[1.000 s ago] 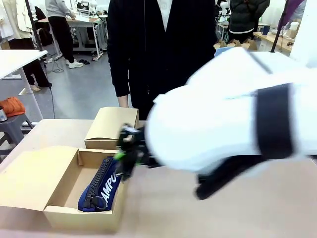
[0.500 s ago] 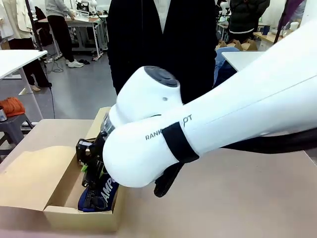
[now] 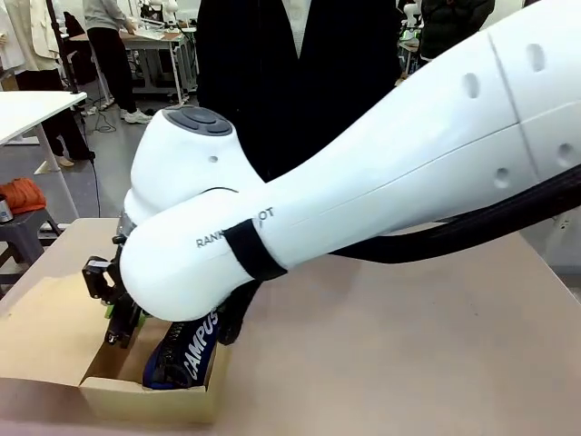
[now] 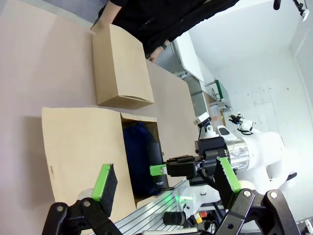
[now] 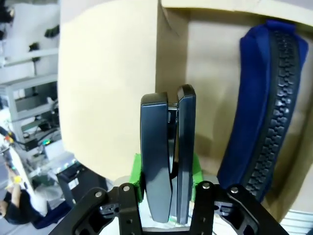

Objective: Place items inside the box.
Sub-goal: Pick up a Pencil pouch or Stapler and place it inside the Mailer Box closest to the robot.

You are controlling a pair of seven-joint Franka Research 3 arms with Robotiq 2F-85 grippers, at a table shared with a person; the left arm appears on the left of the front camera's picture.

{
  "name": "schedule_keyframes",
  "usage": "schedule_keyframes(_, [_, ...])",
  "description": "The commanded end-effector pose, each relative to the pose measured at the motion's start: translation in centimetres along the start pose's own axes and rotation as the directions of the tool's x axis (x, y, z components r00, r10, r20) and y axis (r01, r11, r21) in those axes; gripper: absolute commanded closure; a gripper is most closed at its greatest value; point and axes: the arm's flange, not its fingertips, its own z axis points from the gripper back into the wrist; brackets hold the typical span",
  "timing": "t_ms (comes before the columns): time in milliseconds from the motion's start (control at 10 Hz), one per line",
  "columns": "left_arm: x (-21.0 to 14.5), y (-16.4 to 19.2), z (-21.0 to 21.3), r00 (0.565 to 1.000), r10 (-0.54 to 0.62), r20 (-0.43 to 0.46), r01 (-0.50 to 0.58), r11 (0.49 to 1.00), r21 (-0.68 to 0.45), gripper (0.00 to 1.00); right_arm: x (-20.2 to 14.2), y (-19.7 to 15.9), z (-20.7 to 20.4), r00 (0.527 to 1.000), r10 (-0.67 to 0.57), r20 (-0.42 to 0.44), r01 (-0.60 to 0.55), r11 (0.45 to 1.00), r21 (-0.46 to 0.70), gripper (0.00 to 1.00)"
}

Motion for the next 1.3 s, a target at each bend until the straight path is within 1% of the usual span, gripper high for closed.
schedule_keyframes(0, [0.0,-0.1,0.0,1.0,-0.015,0.012,0.015,1.0,-0.019,0.0,0.4,0.8,-0.5,0.999,-0.041,0.013,0.041,0.999,-0.024,0.58])
schedule_keyframes(200, [0.0,-0.1,0.0,1.0,-0.015,0.012,0.015,1.0,-0.019,0.0,0.5,0.4,-0.3,0.999,-0.04,0.019,0.04,0.999,-0.019,0.58])
schedule_keyframes(300, [0.0,-0.1,0.0,1.0,-0.015,0.012,0.015,1.0,-0.019,0.0,0.5,0.2,-0.2,0.999,-0.029,0.036,0.03,0.999,-0.023,0.11])
schedule_keyframes(400, [0.0,-0.1,0.0,1.0,-0.015,0.012,0.015,1.0,-0.019,0.0,0.5,0.0,-0.1,0.999,-0.033,0.033,0.034,0.999,-0.022,0.04])
schedule_keyframes(500, [0.0,-0.1,0.0,1.0,-0.015,0.012,0.015,1.0,-0.019,0.0,0.6,-0.2,0.0,0.999,-0.04,0.033,0.04,0.999,-0.022,0.0])
schedule_keyframes(1000, [0.0,-0.1,0.0,1.0,-0.015,0.012,0.015,1.0,-0.019,0.0,0.8,-1.1,1.0,0.997,-0.053,0.048,0.054,0.998,-0.014,0.0])
schedule_keyframes(1200, [0.0,-0.1,0.0,1.0,-0.015,0.012,0.015,1.0,-0.019,0.0,1.3,-2.4,3.1,0.997,-0.065,0.04,0.064,0.998,0.024,0.0])
